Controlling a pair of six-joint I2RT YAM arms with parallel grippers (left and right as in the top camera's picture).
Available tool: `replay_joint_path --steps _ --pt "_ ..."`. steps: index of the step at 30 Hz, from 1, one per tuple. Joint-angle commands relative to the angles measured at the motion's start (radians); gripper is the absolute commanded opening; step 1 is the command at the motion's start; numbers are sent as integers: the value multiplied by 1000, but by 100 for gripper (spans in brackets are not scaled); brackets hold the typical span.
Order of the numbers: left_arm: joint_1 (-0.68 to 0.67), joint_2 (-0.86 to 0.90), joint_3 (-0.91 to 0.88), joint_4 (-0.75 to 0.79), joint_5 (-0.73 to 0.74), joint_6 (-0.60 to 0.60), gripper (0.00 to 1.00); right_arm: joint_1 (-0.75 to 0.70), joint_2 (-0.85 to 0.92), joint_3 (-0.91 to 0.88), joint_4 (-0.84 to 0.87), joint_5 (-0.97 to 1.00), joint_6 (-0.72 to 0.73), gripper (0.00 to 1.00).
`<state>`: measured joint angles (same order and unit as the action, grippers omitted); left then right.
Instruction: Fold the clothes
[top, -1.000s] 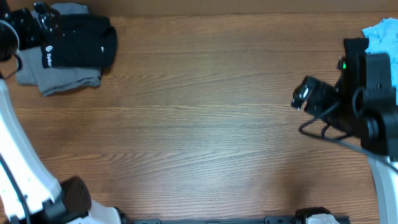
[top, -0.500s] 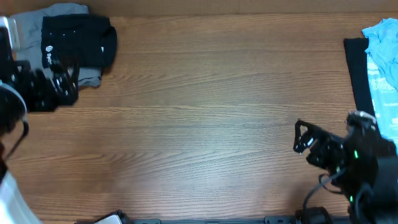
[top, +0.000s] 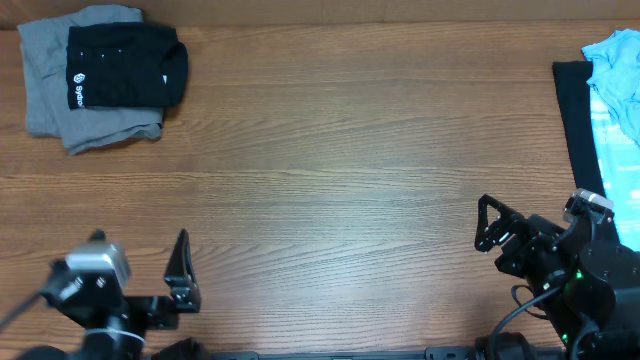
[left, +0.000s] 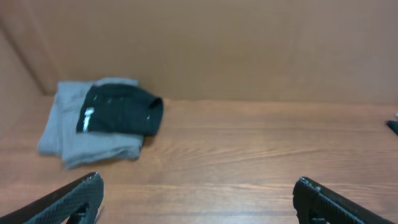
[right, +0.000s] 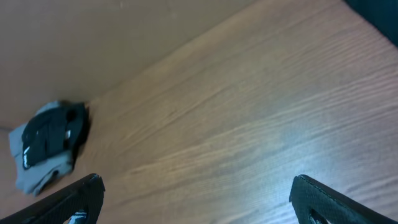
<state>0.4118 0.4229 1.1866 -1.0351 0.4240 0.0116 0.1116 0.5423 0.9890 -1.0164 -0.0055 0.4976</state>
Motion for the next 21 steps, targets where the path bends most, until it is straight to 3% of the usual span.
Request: replay_joint_path --steps 1,13,21 --pt "-6 -105 -161 49 -102 -95 100 0 -2 -21 30 55 5 100" --pt "-6 -136 -470 103 -136 -95 100 0 2 -21 80 109 4 100" --pt "-6 -135 -517 100 -140 -95 100 0 2 -21 -8 109 4 100"
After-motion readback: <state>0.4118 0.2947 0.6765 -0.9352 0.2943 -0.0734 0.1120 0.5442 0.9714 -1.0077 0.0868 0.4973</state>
